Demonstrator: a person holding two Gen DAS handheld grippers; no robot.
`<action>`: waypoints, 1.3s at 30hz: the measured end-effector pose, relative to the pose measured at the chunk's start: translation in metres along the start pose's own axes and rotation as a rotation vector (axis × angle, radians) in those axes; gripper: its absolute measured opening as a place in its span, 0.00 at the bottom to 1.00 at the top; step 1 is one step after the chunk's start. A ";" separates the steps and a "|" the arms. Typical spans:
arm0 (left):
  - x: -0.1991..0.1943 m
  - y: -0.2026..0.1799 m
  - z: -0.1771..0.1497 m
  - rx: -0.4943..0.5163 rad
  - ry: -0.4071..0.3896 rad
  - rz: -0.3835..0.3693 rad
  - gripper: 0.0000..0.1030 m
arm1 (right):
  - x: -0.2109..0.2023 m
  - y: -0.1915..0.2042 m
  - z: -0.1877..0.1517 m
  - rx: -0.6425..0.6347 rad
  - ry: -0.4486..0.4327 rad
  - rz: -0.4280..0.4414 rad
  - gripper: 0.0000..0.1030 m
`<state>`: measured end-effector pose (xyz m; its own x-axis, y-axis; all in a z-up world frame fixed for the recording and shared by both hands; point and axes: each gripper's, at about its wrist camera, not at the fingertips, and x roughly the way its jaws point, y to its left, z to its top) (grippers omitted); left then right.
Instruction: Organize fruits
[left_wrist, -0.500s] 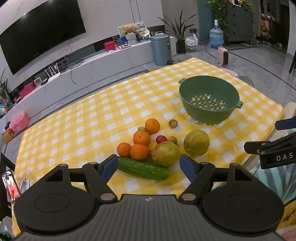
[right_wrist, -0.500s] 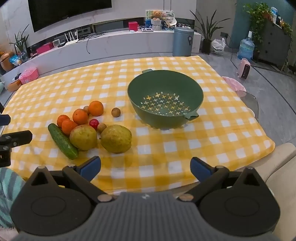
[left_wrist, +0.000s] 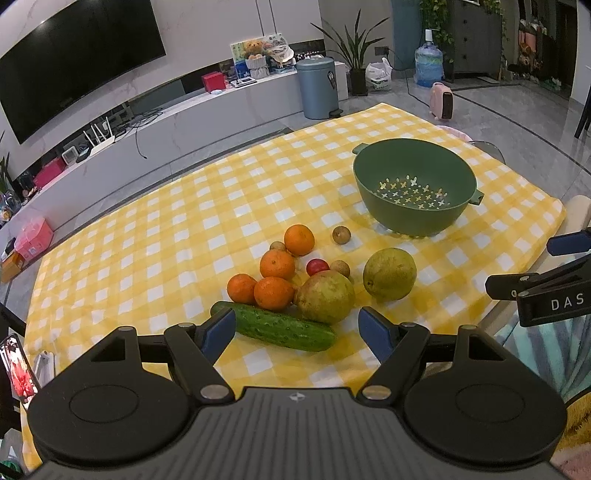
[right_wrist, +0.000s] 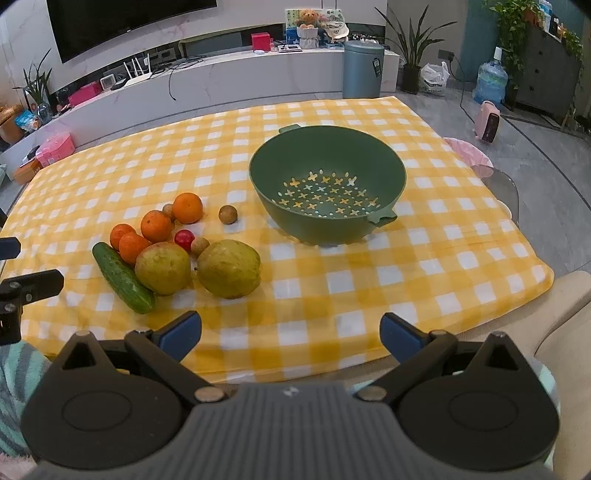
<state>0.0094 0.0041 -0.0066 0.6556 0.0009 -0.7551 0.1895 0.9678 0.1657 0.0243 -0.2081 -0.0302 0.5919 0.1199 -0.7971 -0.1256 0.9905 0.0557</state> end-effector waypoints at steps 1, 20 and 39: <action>0.000 0.000 0.000 -0.001 0.001 0.000 0.86 | 0.000 0.000 0.000 -0.001 -0.004 0.000 0.96; 0.006 0.004 -0.001 0.005 0.010 -0.003 0.86 | 0.004 0.002 0.005 -0.003 -0.004 -0.015 0.96; 0.014 0.007 0.001 0.010 0.043 -0.019 0.86 | 0.008 0.002 0.009 0.016 -0.001 0.007 0.96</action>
<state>0.0208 0.0110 -0.0149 0.6202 -0.0067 -0.7845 0.2089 0.9653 0.1570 0.0358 -0.2049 -0.0315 0.5921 0.1264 -0.7959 -0.1170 0.9906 0.0703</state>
